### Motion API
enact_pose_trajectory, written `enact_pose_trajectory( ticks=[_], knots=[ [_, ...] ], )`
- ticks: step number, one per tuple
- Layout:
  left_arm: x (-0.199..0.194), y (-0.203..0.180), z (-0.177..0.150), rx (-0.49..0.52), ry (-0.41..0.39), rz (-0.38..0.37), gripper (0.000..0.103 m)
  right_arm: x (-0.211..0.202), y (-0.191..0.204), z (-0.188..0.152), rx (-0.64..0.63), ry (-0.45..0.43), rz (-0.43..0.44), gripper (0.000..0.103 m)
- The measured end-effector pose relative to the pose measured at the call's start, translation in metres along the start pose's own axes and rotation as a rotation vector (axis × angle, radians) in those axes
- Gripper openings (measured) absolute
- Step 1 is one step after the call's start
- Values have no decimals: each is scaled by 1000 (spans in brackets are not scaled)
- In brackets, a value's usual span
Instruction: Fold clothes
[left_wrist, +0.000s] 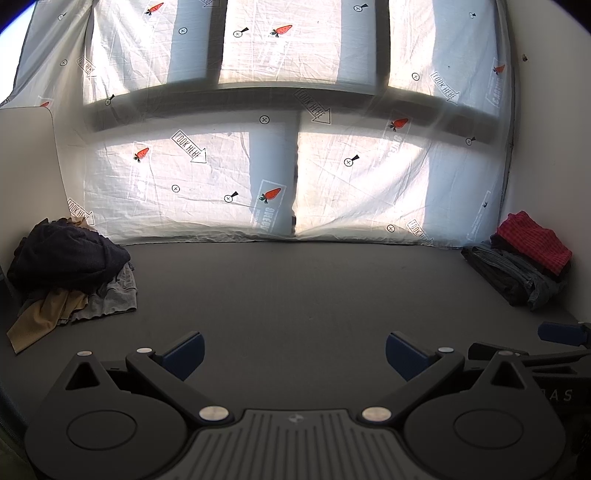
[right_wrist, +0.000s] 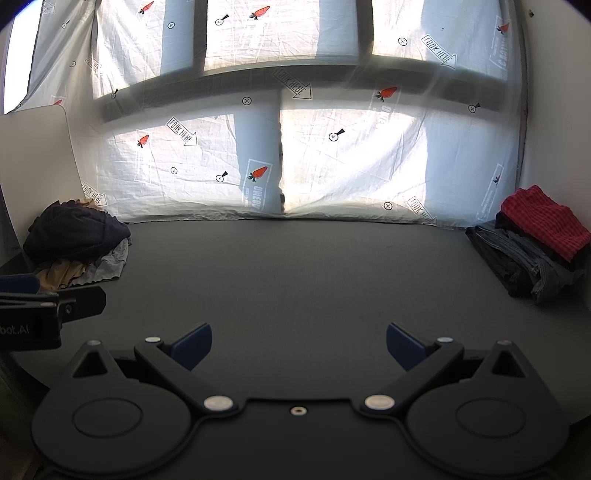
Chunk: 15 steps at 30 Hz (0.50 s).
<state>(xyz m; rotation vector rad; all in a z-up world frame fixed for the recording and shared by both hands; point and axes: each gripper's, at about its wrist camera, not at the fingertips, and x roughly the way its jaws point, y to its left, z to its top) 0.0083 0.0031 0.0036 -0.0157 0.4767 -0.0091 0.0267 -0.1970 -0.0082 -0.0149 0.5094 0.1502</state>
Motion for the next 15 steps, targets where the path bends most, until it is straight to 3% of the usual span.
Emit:
enact_pose_trajectory(
  ticks=[15],
  knots=[
    [9, 6, 1, -6, -1, -8, 103, 9, 2, 8, -6, 0, -11, 102]
  ],
)
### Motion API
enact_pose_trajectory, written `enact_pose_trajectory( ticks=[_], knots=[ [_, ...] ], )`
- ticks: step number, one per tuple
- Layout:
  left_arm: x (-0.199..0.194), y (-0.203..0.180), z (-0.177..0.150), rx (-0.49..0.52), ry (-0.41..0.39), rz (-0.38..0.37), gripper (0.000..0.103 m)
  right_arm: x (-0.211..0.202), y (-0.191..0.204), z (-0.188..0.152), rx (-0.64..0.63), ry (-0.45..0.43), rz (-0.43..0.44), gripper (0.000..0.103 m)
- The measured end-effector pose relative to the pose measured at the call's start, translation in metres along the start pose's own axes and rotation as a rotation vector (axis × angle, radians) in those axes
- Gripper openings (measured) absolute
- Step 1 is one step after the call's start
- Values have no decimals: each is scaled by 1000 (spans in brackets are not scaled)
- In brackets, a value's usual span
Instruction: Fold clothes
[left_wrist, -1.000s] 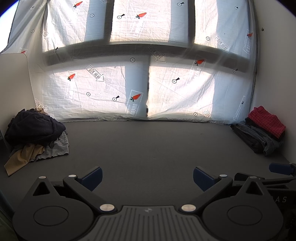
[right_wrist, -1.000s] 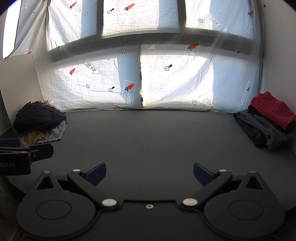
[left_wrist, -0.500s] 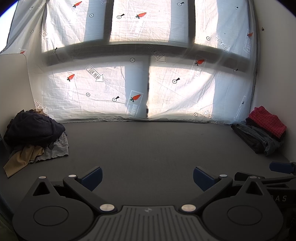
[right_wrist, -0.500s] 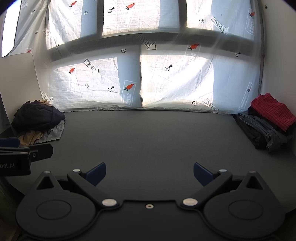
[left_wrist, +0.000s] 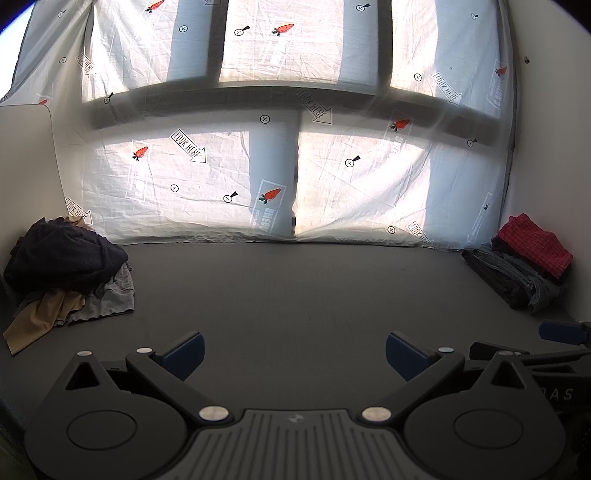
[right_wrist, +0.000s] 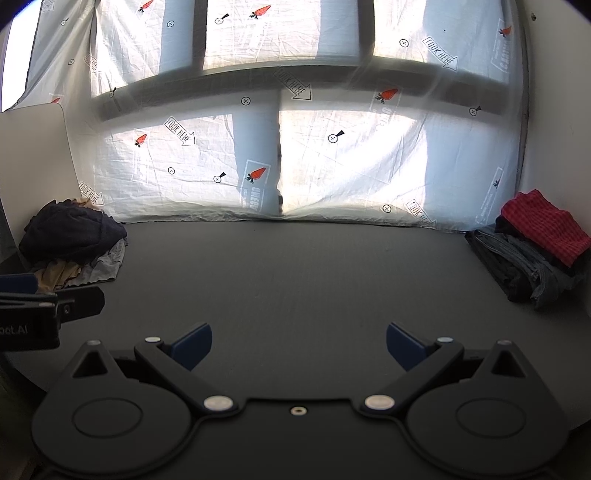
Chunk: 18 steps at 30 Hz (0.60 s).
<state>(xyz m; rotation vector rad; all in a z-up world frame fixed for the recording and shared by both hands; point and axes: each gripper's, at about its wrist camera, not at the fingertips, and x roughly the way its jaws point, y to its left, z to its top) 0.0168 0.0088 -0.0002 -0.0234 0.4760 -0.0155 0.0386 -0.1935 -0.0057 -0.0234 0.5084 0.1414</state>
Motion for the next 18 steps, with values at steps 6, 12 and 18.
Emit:
enact_pose_trajectory(
  ticks=[6, 12, 18],
  knots=[
    [3, 1, 0, 2, 3, -1, 103, 3, 1, -1, 7, 4, -5, 102],
    [6, 0, 0, 3, 8, 13, 103, 10, -1, 3, 16, 8, -3, 102],
    [16, 0, 6, -9, 14, 39, 103, 22, -2, 9, 6, 10, 19, 102]
  ],
)
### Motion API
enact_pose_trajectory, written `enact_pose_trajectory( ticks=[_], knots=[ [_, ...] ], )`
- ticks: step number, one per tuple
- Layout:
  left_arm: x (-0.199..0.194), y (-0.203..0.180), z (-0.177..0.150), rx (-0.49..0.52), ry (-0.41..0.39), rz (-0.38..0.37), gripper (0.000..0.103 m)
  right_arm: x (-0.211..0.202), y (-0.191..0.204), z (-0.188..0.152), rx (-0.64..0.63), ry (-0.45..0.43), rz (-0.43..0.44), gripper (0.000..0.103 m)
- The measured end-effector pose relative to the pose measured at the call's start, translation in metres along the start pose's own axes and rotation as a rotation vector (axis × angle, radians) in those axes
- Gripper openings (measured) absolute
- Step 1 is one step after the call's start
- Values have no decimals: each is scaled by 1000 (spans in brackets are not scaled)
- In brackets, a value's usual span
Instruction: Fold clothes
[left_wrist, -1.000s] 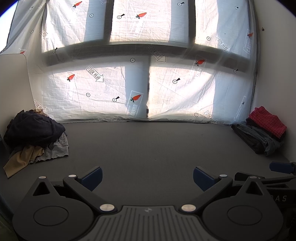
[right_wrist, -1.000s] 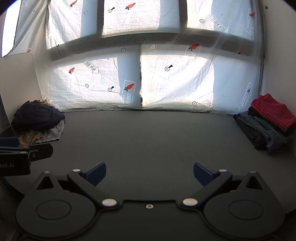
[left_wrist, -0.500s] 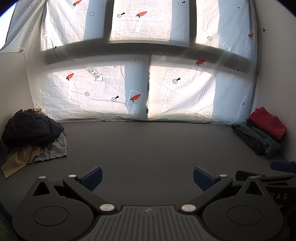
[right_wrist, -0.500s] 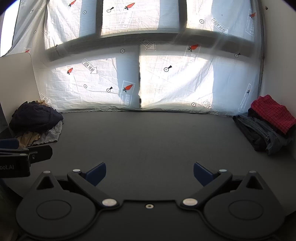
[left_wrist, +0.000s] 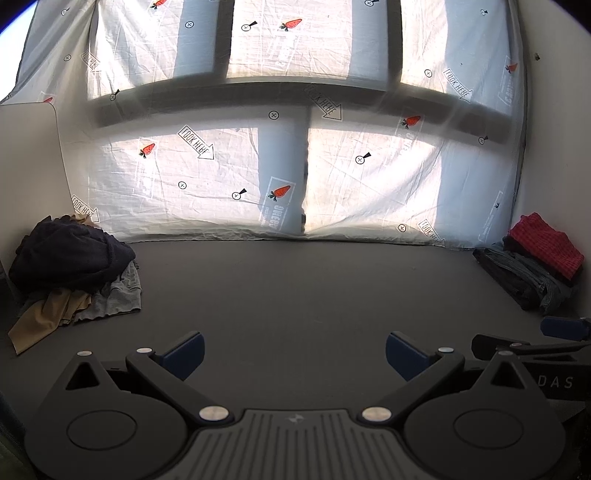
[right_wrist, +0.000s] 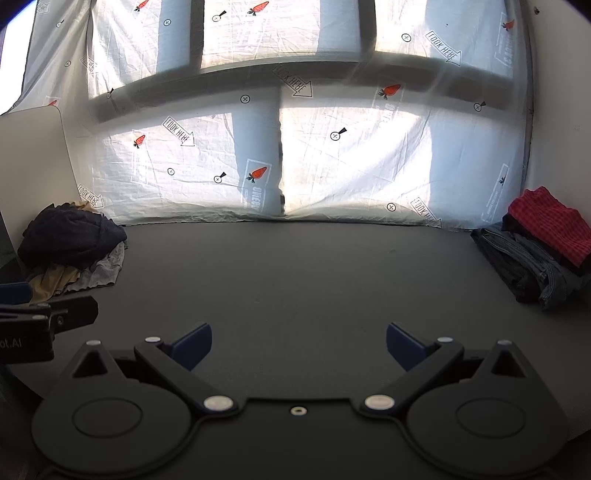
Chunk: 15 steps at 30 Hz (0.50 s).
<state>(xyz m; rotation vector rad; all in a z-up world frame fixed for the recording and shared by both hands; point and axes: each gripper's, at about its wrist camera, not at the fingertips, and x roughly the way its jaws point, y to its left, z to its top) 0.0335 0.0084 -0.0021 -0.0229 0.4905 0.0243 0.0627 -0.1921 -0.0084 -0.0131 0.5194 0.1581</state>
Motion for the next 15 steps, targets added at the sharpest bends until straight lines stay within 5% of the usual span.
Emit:
enact_pose_trajectory(
  ticks=[15],
  knots=[
    [101, 3, 45, -147, 220, -15, 103, 87, -35, 43, 57, 63, 18, 102]
  ],
)
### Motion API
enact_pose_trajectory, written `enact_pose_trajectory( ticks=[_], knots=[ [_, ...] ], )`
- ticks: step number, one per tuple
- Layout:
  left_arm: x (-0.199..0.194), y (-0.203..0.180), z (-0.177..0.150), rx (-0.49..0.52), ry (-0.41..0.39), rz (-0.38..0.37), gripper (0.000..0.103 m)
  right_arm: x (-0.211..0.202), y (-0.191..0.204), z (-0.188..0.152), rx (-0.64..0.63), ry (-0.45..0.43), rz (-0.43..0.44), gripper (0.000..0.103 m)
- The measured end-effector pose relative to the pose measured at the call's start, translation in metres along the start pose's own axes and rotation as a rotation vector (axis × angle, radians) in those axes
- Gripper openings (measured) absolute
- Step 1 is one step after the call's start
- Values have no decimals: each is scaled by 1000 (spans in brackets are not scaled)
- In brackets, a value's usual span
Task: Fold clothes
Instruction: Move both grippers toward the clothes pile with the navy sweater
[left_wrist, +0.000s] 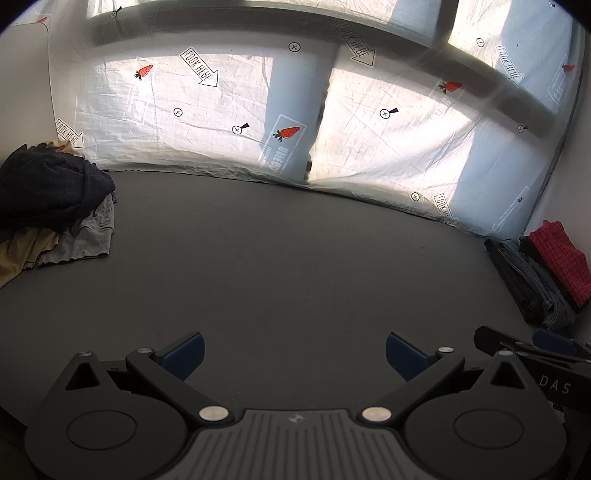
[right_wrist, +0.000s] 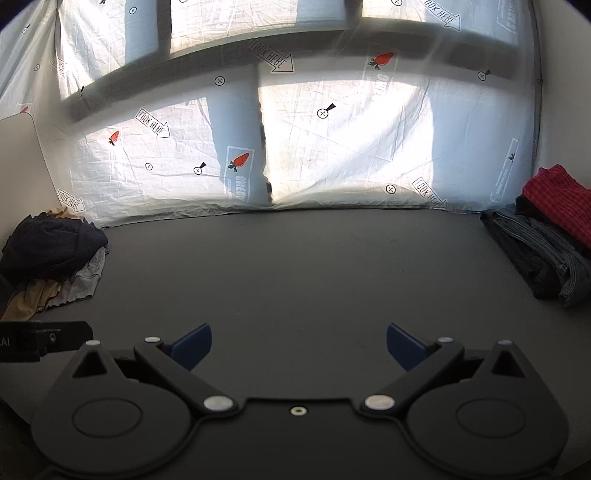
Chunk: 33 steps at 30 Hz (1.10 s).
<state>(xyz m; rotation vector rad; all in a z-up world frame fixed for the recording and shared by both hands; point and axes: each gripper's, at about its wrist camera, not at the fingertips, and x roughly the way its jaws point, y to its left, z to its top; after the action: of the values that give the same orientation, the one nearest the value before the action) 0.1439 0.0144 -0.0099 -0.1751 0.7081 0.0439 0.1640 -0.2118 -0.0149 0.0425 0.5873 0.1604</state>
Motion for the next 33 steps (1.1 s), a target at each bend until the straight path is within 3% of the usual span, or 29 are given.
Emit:
enact_pose_trajectory(
  ticks=[6, 9, 13, 19, 24, 33],
  knots=[
    [30, 9, 47, -59, 30, 30, 103, 48, -2, 33, 28, 7, 57, 103],
    [40, 27, 53, -144, 46, 34, 103, 81, 1, 37, 78, 77, 171, 103],
    [60, 74, 52, -303, 151, 110, 103, 114, 16, 37, 165, 142, 269, 103],
    [89, 170, 57, -458, 187, 254, 103, 158, 78, 48, 93, 145, 265, 103],
    [122, 256, 78, -534, 202, 308, 103, 203, 134, 64, 67, 183, 258, 103],
    [197, 404, 116, -594, 227, 401, 103, 293, 275, 96, -204, 216, 266, 103]
  ],
)
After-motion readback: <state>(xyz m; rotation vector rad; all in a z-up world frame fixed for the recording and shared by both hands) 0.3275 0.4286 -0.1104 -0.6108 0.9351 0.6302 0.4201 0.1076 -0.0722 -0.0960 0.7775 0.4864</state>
